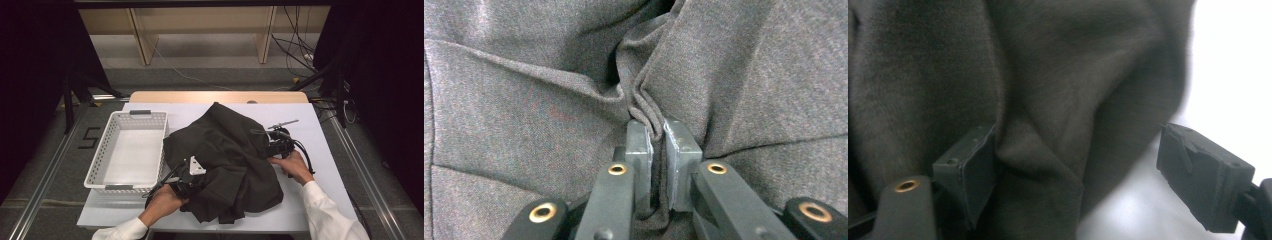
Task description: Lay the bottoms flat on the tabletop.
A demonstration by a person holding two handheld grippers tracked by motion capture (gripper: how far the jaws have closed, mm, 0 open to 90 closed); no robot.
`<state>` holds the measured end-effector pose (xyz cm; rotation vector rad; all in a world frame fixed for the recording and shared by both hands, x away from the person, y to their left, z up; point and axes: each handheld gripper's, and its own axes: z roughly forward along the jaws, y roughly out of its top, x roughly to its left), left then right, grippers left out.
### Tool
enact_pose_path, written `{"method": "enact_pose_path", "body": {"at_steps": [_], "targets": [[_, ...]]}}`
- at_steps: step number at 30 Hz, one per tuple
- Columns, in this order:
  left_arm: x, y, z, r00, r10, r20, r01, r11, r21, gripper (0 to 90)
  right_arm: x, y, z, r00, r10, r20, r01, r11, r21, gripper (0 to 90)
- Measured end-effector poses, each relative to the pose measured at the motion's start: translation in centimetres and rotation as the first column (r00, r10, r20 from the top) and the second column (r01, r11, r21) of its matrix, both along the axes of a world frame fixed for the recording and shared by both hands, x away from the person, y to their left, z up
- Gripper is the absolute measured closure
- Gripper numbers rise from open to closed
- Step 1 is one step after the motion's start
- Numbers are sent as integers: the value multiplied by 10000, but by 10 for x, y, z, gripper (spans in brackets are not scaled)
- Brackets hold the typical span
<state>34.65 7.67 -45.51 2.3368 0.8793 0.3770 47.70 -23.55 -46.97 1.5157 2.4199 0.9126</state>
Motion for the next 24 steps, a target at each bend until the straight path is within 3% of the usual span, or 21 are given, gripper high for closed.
{"method": "enact_pose_path", "body": {"at_steps": [2,4,5,7,9,14,20,24], "targets": [[0,0,0,10000,6,17,-6,10000,2,811,2,9,-5,9998,173,80,-168,9986,-502,239],[0,0,0,10000,3,10,-3,10000,2,811,2,11,-4,9997,207,135,-198,9978,-636,287],[0,0,0,10000,6,24,-6,10000,2,811,3,11,-2,9994,308,177,-302,9989,-370,487],[0,0,0,10000,5,29,-5,10000,6,812,3,13,-2,9991,284,302,-274,9991,-339,680],[0,0,0,10000,14,19,-14,10000,5,813,3,17,-2,9988,427,246,-422,9989,-208,814],[-1,1,1,10000,-26,44,26,10000,15,814,-6,18,7,9973,593,437,-574,9975,-423,857],[-2,1,2,10000,-42,47,42,9999,-102,815,-57,-21,53,9885,-12,1515,26,10000,-90,861],[-4,-1,4,9999,-139,67,141,9997,-200,815,-95,-46,66,9816,-356,1874,372,9993,-47,861]]}}
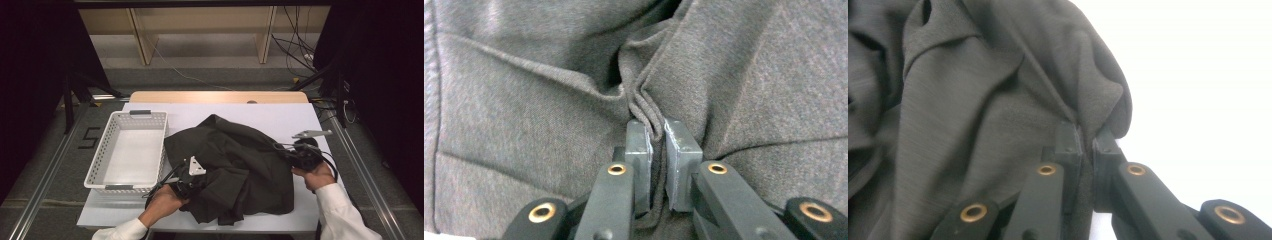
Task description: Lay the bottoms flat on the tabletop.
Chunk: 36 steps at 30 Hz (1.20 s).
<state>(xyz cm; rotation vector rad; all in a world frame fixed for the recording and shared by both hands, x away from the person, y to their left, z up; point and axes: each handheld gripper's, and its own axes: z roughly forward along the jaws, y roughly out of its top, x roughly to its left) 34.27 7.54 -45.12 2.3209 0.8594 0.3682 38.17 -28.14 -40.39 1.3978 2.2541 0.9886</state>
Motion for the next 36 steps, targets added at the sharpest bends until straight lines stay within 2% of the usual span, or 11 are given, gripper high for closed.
{"method": "enact_pose_path", "body": {"at_steps": [7,11,13,16,19,21,24,25,29,32,36], "targets": [[-1,-2,1,9998,-170,44,170,9999,-28,801,-31,-34,-11,9965,-729,-420,715,9969,-318,859],[0,-1,1,9999,-120,63,120,9999,-32,789,-37,-30,-32,9929,-535,-1066,471,9970,-612,820],[0,0,4,10000,-91,-4,91,9999,-104,763,-33,-29,-29,9931,-698,-946,651,9965,-517,624],[2,3,10,10000,-32,54,34,9996,-278,682,-23,-34,-14,9962,-870,-82,867,9956,-352,389],[10,12,25,9973,698,234,-677,9943,-822,580,-10,-35,0,9969,-641,467,642,9979,-15,326],[16,16,28,9903,1381,161,-1358,9856,-1007,511,3,-32,4,9973,-469,574,469,9989,2,301],[24,20,25,9760,2169,-210,-2179,9716,-927,444,25,-20,0,9998,179,127,-178,9998,-76,264],[25,20,23,9746,2217,-307,-2235,9716,-782,424,31,-16,-3,9992,406,-48,-407,9991,-131,256],[30,19,13,9629,2596,-734,-2638,9630,-556,360,48,5,-18,9927,893,-809,-945,9935,-633,236],[32,19,9,9573,2744,-915,-2786,9597,-361,328,59,14,-28,9909,758,-1116,-909,9864,-1369,255],[34,19,3,9482,3026,-967,-3042,9526,-17,295,69,14,-42,9886,298,-1476,-533,9861,-1575,574]]}}
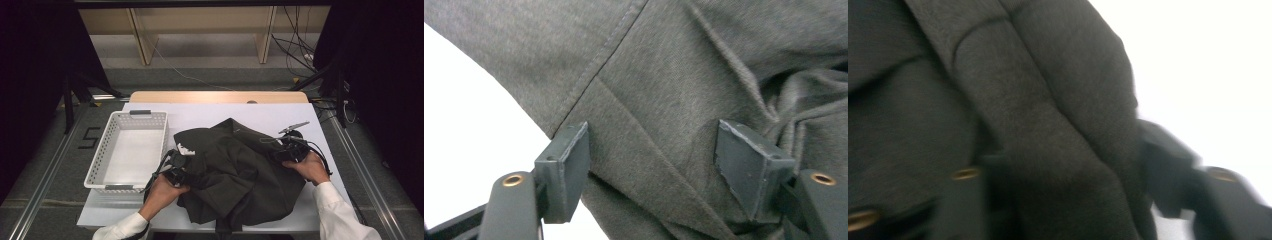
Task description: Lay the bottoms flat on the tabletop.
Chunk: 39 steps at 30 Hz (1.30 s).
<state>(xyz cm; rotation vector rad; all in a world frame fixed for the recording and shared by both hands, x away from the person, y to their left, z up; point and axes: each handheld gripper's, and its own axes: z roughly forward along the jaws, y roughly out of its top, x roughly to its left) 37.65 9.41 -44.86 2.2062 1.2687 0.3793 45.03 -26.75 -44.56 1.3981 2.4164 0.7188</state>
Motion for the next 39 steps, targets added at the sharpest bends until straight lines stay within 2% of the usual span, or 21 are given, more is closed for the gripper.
{"method": "enact_pose_path", "body": {"at_steps": [1,3,6,9,12,15,18,20,21,22,23,24,25,26,27,29,31,34,35,36,39], "targets": [[0,0,-2,10000,9,-69,-9,10000,33,294,0,-2,-2,9999,-103,-117,104,9998,150,658],[1,1,-6,9994,-36,-334,35,10000,-24,296,-3,-5,-1,9999,-157,7,157,9998,119,781],[0,3,-9,9985,-336,-437,331,9994,-119,356,-13,-11,11,9994,-253,227,247,9993,285,821],[-3,3,-13,9946,-903,-512,893,9958,-220,509,-33,-19,25,9981,-401,464,396,9991,117,826],[-8,-2,-12,9897,-1415,-228,1412,9899,-121,670,-55,-37,36,9951,-780,604,757,9963,406,828],[-12,-8,-10,9840,-1772,-200,1764,9836,-390,751,-76,-60,40,9915,-1214,472,1181,9907,671,828],[-16,-16,-12,9739,-2245,-346,2233,9741,-355,804,-90,-78,29,9887,-1494,128,1475,9842,978,826],[-19,-22,-12,9687,-2454,-388,2447,9694,-214,820,-90,-80,17,9877,-1561,-104,1564,9829,974,800],[-20,-23,-12,9662,-2551,-384,2545,9669,-180,824,-88,-79,13,9870,-1602,-159,1610,9823,960,764],[-20,-24,-12,9646,-2608,-390,2605,9654,-146,826,-86,-78,10,9878,-1543,-188,1554,9839,879,680],[-21,-23,-11,9628,-2668,-422,2665,9638,-126,827,-83,-77,10,9882,-1517,-213,1529,9853,765,567],[-21,-23,-11,9628,-2668,-422,2665,9638,-126,827,-83,-77,10,9882,-1517,-213,1529,9853,765,567],[-21,-22,-10,9614,-2704,-510,2696,9627,-222,826,-80,-77,15,9870,-1609,52,1603,9853,585,430],[-21,-20,-8,9619,-2688,-506,2679,9632,-240,824,-80,-77,20,9870,-1582,287,1562,9858,610,398],[-19,-19,-7,9658,-2533,-553,2515,9672,-364,813,-81,-77,26,9876,-1464,570,1426,9876,659,372],[-15,-16,-5,9731,-2221,-615,2196,9745,-451,742,-82,-75,38,9858,-1192,1185,1085,9897,929,353],[-12,-14,0,9821,-1849,-350,1839,9825,-307,587,-81,-70,49,9831,-964,1554,791,9903,1139,336],[-5,-11,8,9904,-1374,-125,1365,9893,-519,468,-74,-54,61,9837,-457,1741,242,9920,1238,314],[-5,-11,8,9904,-1374,-125,1365,9893,-519,436,-74,-54,61,9837,-457,1741,242,9920,1238,314],[0,-10,15,9943,-1065,-22,1061,9919,-703,410,-66,-39,65,9839,-74,1784,-130,9935,1128,296],[10,-11,24,9976,-686,111,693,9933,-929,355,-51,-17,62,9874,546,1485,-650,9957,661,261]]}}
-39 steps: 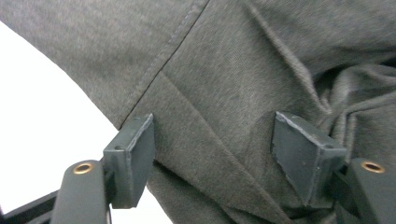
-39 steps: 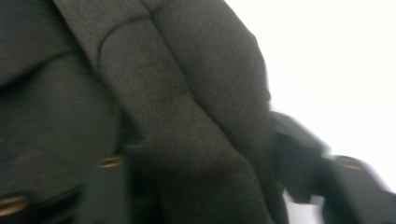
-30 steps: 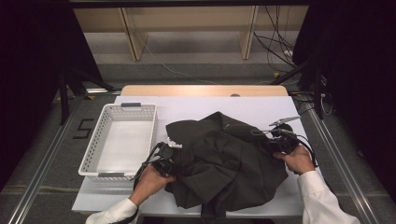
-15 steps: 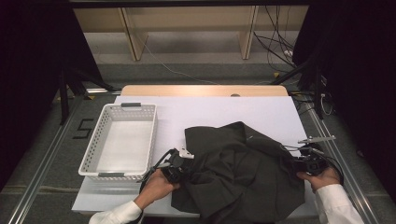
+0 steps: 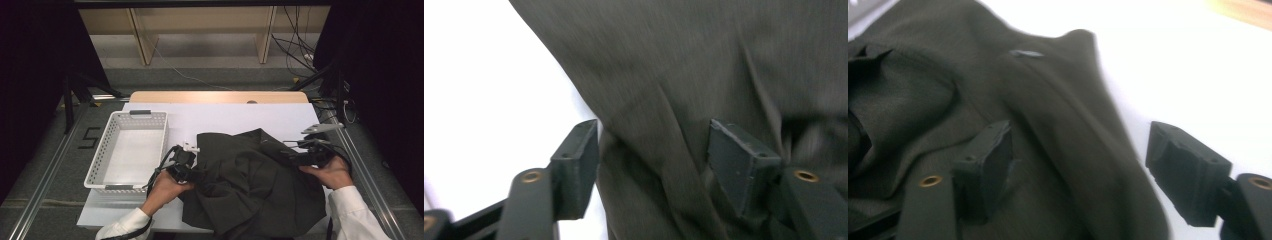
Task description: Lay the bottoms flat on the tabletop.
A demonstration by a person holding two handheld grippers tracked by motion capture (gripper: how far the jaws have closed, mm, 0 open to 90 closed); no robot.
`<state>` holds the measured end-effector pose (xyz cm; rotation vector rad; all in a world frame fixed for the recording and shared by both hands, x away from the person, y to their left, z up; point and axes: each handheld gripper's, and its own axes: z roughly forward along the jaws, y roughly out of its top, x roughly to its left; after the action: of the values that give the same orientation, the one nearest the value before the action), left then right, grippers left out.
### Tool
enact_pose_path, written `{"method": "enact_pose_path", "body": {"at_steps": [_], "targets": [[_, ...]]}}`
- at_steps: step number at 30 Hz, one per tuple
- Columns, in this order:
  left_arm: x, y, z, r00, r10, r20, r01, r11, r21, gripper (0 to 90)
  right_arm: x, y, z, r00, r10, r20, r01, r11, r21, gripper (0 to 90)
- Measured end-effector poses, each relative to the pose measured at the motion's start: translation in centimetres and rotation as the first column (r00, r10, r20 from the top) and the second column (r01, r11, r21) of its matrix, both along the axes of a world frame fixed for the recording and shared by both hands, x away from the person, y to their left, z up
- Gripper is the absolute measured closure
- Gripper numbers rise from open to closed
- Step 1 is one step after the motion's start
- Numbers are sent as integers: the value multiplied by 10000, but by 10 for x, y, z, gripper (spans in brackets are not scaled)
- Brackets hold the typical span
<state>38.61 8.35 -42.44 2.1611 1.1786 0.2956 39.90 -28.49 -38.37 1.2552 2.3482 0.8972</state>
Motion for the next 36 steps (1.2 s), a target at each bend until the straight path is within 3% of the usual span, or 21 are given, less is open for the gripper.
{"method": "enact_pose_path", "body": {"at_steps": [3,5,7,8,9,10,13,14,15,17,22,23,26,29,32,34,36], "targets": [[12,-2,3,9994,347,30,-347,9994,-94,316,13,16,-10,9992,230,-327,-251,9976,-653,285],[20,-4,2,9985,544,-13,-544,9985,-90,303,20,24,-19,9997,77,-223,-108,9895,-1445,460],[26,-7,1,9978,666,-17,-666,9978,-40,294,26,23,-25,9983,-578,-55,555,9785,-1988,702],[28,-8,1,9982,607,10,-607,9982,9,293,28,18,-25,9962,-866,117,872,9768,-1956,770],[28,-8,1,9982,607,10,-607,9982,9,290,28,18,-25,9962,-866,117,872,9768,-1956,770],[32,-9,1,9977,679,91,-680,9976,112,288,29,3,-21,9897,-1417,206,1432,9787,-1473,824],[41,-9,3,9962,829,261,-834,9964,182,286,31,-25,-16,9762,-2166,-126,2157,9753,-476,827],[41,-9,3,9962,829,261,-834,9964,182,286,31,-25,-16,9762,-2166,-126,2157,9753,-476,827],[48,-9,2,9937,1089,268,-1092,9940,89,285,33,-40,-21,9658,-2551,-464,2552,9669,-26,821],[54,-9,-1,9925,1218,92,-1219,9925,27,282,34,-47,-28,9588,-2722,-819,2753,9609,292,776],[71,-7,-12,9857,1619,-468,-1629,9865,-174,262,36,-48,-34,9561,-2812,-822,2834,9588,165,709],[78,-8,-17,9817,1692,-878,-1733,9840,-408,260,36,-47,-33,9574,-2799,-712,2812,9596,100,696],[85,-11,-25,9735,1759,-1459,-1865,9805,-626,249,37,-45,-35,9594,-2725,-732,2729,9620,-45,688],[88,-16,-31,9702,1754,-1672,-1887,9797,-671,259,39,-46,-37,9553,-2838,-825,2841,9588,-74,576],[93,-19,-37,9652,1700,-1988,-1874,9796,-723,296,39,-48,-37,9539,-2887,-825,2899,9571,24,555],[96,-19,-45,9563,1491,-2515,-1839,9755,-1209,341,40,-49,-38,9529,-2921,-816,2931,9561,6,507],[95,-21,-51,9595,1350,-2471,-1750,9735,-1474,456,41,-49,-39,9508,-2968,-888,2979,9546,-1,470]]}}
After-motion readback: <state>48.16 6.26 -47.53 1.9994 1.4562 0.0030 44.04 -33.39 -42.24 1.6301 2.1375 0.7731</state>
